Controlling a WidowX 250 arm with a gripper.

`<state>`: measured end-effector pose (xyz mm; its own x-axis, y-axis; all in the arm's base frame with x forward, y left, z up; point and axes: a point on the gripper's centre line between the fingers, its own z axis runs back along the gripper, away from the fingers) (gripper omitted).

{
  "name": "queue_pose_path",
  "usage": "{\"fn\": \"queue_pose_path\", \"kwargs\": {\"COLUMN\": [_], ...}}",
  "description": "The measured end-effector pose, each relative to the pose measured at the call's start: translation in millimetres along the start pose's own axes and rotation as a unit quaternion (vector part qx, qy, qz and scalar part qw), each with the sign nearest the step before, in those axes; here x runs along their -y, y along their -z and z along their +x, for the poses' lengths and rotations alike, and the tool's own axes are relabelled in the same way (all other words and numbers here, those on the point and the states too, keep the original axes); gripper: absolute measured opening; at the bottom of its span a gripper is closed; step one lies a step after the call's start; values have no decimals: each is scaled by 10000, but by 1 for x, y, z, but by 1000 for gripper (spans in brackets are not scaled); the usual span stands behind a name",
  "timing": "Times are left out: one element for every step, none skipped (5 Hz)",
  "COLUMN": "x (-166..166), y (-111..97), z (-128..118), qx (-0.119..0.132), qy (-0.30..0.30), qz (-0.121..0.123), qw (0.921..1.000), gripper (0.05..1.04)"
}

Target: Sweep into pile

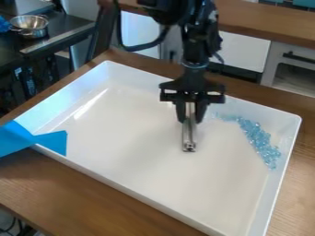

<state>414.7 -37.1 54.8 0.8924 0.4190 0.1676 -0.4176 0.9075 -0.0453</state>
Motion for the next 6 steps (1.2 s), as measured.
{"fn": "queue_pose_path", "kwargs": {"x": [19,33,38,52,66,75], "y": [-1,-2,-2,-3,-15,-23], "z": [-9,-16,-17,-28,-28,-27], "qx": [20,77,126,40,8,-115], "qy": [325,665,771,876,842,757], "qz": [-91,-178,-209,-310,-481,-642], "qw": [9994,9976,9967,9957,9953,9950], "gripper": [338,338,338,338,338,338]}}
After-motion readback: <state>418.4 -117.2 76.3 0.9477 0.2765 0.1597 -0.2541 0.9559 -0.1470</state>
